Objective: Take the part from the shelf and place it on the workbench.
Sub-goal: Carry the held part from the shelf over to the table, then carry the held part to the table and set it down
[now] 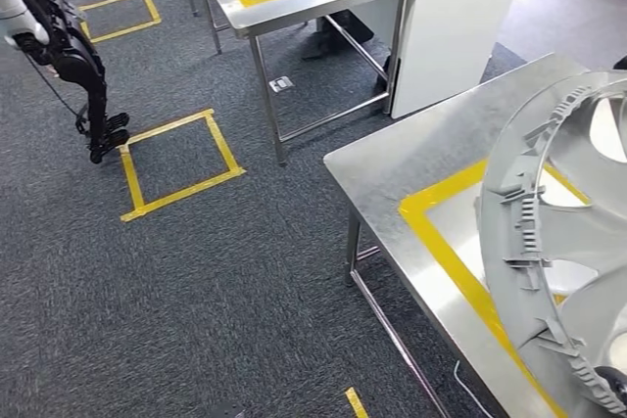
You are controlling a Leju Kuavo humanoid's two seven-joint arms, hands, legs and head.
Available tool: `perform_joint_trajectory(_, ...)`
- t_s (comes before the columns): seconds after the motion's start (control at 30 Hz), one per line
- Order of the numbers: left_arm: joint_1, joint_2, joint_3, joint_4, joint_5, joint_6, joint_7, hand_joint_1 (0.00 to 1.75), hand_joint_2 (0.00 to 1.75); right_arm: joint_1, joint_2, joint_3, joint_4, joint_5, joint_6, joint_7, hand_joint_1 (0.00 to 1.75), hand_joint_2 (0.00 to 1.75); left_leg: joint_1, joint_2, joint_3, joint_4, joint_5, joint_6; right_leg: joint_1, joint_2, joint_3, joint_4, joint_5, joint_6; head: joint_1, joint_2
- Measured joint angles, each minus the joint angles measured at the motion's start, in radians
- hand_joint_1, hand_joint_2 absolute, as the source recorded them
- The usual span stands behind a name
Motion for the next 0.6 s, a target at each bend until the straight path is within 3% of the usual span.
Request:
perform_joint_trajectory(0.07,-0.004,0.001,0.002,0.0,0.001,-0.004,-0.002,0.0,1.75,0.001,0.003,-0.002,0.0,0.0,0.0,0.002,1.75,1.75,-0.001,-0.012,-0.048,0.114,-0.038,0.0,0.003,0.024,0.001,0.0,0.0,-0.002,0.0,0.0)
perform_joint_trajectory(0.1,-0.005,0.001,0.003,0.0,0.001,-0.004,-0.003,0.0,1.75,0.002,0.004,-0.003,0.0,0.0,0.0,0.003,1.75,1.75,-0.002,-0.013,-0.051,0.124,-0.028,0.002,0.005,0.038,0.002,0.001,0.0,-0.003,0.0,0.0)
perform_joint_trajectory(0.17,-0.004,0.001,0.005,0.0,-0.002,-0.003,-0.003,0.0,1.75,0.005,0.006,-0.004,0.0,0.0,0.0,0.006,1.75,1.75,-0.004,-0.025,-0.013,0.038,0.044,0.013,0.008,0.066,0.007,0.001,0.0,-0.002,0.0,0.0)
perform_joint_trajectory(0.23,0.001,0.001,0.005,0.0,-0.004,-0.002,-0.003,0.0,1.75,0.006,0.006,-0.005,-0.001,0.0,0.0,0.01,1.75,1.75,-0.005,-0.066,0.033,-0.078,0.106,0.03,0.01,0.09,0.006,0.003,0.002,0.001,0.002,0.0)
perform_joint_trajectory(0.3,0.003,0.001,0.006,0.0,-0.007,-0.001,-0.003,0.0,1.75,0.008,0.007,-0.006,-0.004,0.0,0.0,0.013,1.75,1.75,-0.006,-0.089,0.049,-0.131,0.111,0.041,0.008,0.109,-0.007,0.005,0.009,0.011,0.001,0.0)
perform_joint_trajectory(0.37,0.001,-0.002,0.006,0.0,-0.009,-0.002,-0.003,0.0,1.75,0.013,0.007,-0.008,-0.007,0.0,0.0,0.015,1.75,1.75,-0.004,-0.073,0.05,-0.153,0.107,0.045,0.006,0.123,-0.022,0.006,0.017,0.025,0.0,0.0)
perform_joint_trajectory(0.43,0.002,-0.005,0.007,0.0,-0.01,-0.002,-0.003,0.0,1.75,0.019,0.007,-0.012,-0.01,0.0,0.0,0.015,1.75,1.75,0.003,-0.053,0.053,-0.171,0.115,0.051,0.008,0.092,-0.043,0.029,0.001,0.037,0.005,0.0)
perform_joint_trajectory(0.5,0.004,-0.005,0.008,0.0,-0.011,-0.002,-0.003,0.0,1.75,0.018,0.007,-0.013,-0.011,0.0,0.0,0.015,1.75,1.75,0.005,-0.028,0.055,-0.178,0.12,0.056,0.008,0.039,-0.093,0.13,-0.054,0.049,0.012,0.0)
perform_joint_trajectory(0.57,0.005,-0.004,0.009,0.0,-0.011,-0.002,-0.003,0.0,1.75,0.017,0.007,-0.014,-0.011,0.0,0.0,0.015,1.75,1.75,0.004,-0.001,0.055,-0.178,0.119,0.056,0.002,0.019,-0.149,0.249,-0.1,0.061,0.014,0.0)
perform_joint_trajectory(0.6,0.005,-0.004,0.01,0.0,-0.011,-0.002,-0.003,0.0,1.75,0.018,0.007,-0.015,-0.011,0.0,0.0,0.015,1.75,1.75,0.004,0.012,0.057,-0.178,0.117,0.055,-0.001,0.014,-0.157,0.271,-0.099,0.066,0.014,0.0)
